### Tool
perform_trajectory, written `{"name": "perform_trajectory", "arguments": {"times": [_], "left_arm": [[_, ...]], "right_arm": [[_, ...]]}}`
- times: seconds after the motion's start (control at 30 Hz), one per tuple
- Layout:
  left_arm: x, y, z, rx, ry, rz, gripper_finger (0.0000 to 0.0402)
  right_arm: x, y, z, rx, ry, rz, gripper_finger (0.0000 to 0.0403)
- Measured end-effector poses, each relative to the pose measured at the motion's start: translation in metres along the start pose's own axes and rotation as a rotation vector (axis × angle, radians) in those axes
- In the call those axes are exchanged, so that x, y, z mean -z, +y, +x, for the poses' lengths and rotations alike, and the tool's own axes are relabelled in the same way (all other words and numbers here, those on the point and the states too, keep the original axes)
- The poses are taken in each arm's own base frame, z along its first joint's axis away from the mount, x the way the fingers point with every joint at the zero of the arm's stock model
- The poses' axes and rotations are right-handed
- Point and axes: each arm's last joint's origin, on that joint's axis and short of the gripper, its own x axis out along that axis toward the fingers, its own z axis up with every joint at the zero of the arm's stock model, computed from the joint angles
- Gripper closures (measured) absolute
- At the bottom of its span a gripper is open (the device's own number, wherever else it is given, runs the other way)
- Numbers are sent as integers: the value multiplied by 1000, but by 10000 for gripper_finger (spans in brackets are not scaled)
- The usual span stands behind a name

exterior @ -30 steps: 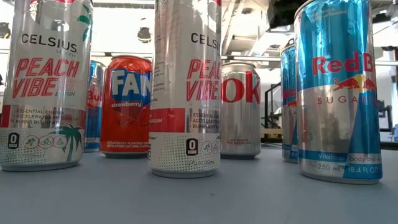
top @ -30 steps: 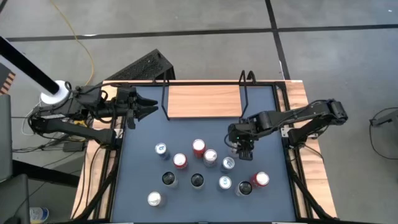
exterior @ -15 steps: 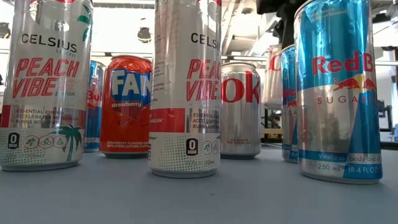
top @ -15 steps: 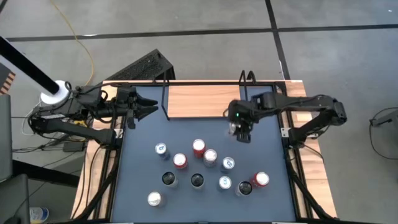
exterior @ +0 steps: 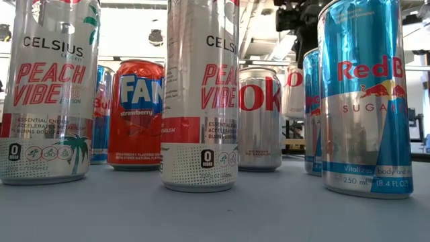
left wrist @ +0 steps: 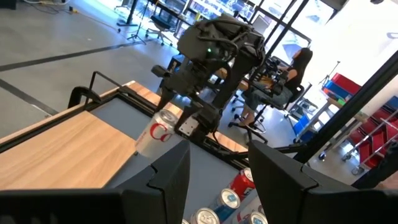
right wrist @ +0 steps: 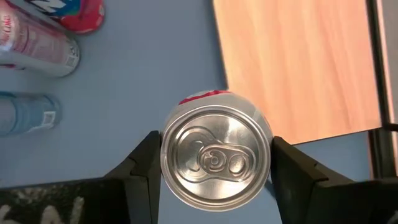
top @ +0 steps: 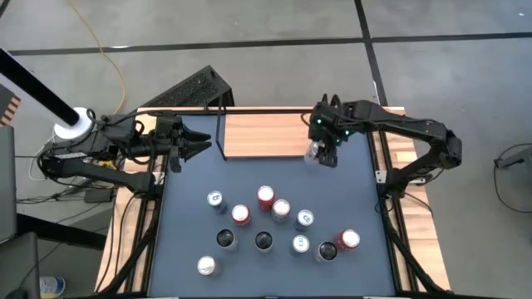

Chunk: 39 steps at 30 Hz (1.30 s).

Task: Place canned beverage on shelf
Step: Put the right silver soda can on the shelf

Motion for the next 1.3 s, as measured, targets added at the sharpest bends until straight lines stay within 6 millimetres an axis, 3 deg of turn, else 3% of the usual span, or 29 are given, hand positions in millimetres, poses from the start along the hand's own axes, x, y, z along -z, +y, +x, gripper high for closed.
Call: {"name": "perform_trajectory", "arguments": {"times": [0.27, 0.4, 0.63, 0.87, 1.03, 1.3], "left_arm": [[0, 0, 0, -3, -1, 0, 249], [0, 0, 0, -8, -4, 0, 249], [0, 1, 0, -18, -10, 0, 249], [0, 1, 0, -18, -10, -6, 249], [0, 1, 0, -17, -10, -7, 249], [0, 1, 0, -28, -16, -6, 249]], "right_arm": [[3, -22, 0, 17, -18, 1, 200], [-2, -32, 11, 11, 28, -11, 200], [-21, -48, 22, -17, 128, -56, 200], [-38, -75, 13, 23, 94, -75, 200], [-37, -100, 14, 41, 100, -48, 200], [-31, -127, 36, 5, 153, -54, 200]]}}
